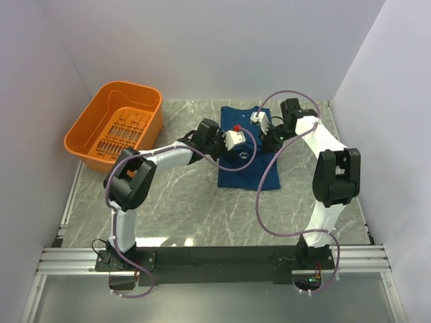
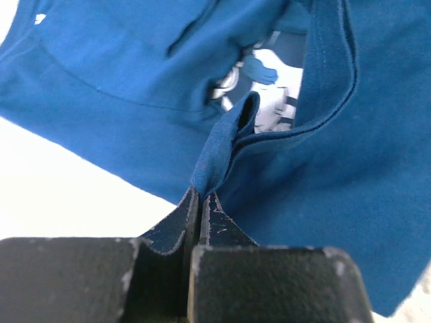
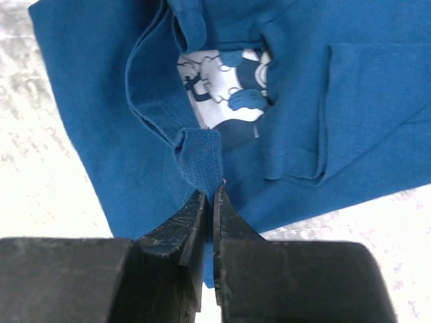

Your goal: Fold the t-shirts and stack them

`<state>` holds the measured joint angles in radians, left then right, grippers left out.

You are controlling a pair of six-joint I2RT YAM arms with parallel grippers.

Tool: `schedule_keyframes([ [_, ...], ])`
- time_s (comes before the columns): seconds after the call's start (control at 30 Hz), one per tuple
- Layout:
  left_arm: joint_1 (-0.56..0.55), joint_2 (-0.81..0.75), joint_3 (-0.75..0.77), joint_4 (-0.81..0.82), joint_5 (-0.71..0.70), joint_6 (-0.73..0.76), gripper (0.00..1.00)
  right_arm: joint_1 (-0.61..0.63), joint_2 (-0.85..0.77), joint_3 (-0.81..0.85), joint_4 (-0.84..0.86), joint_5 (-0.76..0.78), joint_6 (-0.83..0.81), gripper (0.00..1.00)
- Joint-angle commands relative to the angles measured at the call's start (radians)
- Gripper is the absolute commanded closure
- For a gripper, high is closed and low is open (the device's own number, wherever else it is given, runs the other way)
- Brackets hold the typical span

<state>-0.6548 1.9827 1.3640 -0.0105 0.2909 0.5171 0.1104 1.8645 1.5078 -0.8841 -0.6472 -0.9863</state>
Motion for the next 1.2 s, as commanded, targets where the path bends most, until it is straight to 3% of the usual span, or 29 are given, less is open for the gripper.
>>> schedule_keyframes([
  [0.0, 0.007, 0.008, 0.047, 0.087, -0.076, -0.017, 0.99, -0.005, 0.028, 0.071, 0.065, 0.018, 0.069, 1.00],
  [1.17, 0.037, 0.162, 0.239, 0.049, -0.107, -0.028, 0.99, -0.006, 0.142, 0.170, 0.226, 0.159, 0.296, 1.00],
])
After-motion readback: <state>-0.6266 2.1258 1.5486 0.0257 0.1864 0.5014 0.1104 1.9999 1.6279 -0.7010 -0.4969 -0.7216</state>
